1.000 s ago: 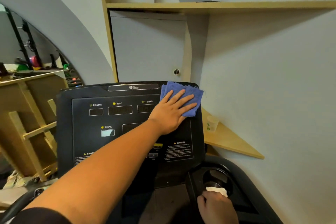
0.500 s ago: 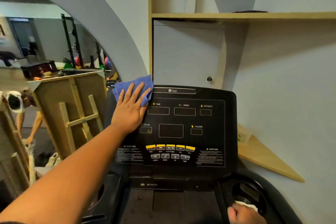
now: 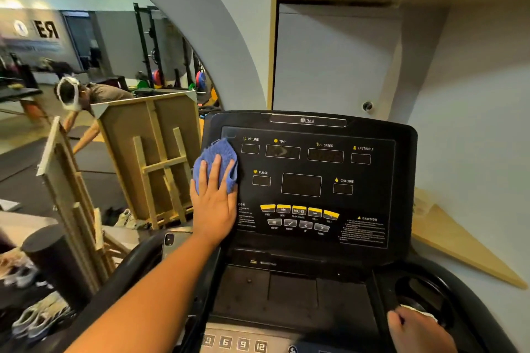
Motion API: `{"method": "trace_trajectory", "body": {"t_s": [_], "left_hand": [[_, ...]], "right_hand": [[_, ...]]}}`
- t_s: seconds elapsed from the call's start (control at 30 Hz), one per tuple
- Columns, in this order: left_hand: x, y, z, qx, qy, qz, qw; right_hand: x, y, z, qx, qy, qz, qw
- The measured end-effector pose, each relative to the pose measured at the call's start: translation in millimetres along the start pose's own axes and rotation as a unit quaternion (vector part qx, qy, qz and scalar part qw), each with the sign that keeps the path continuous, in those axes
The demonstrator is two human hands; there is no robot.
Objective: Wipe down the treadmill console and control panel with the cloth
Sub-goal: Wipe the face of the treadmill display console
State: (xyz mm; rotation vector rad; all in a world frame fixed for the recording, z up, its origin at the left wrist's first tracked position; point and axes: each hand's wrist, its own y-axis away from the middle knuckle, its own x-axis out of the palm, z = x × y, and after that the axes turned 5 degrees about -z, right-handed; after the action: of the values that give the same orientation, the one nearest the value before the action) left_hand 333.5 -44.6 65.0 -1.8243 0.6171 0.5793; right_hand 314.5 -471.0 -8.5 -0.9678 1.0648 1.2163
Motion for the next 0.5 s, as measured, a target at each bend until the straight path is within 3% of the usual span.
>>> {"method": "trace_trajectory", "body": {"t_s": [0.13, 0.27, 0.43, 0.5], "left_hand": [[3, 53, 19, 0.028, 0.018, 0.024, 0.999], [-3, 83, 40, 0.096, -0.02, 0.093, 0.991], [-18, 89, 54, 0.263, -0.1, 0.169, 0.945], [-22, 81, 56, 0.295, -0.089, 0.188, 0.933]], "right_hand": [[-9, 14, 13, 0.017, -0.013, -0.08, 0.997], [-9, 17, 11, 0.025, -0.049, -0.077, 0.996], [-11, 22, 14, -0.004, -0.009, -0.099, 0.995], [-9, 24, 13, 0.002, 0.017, -0.105, 0.994]]}}
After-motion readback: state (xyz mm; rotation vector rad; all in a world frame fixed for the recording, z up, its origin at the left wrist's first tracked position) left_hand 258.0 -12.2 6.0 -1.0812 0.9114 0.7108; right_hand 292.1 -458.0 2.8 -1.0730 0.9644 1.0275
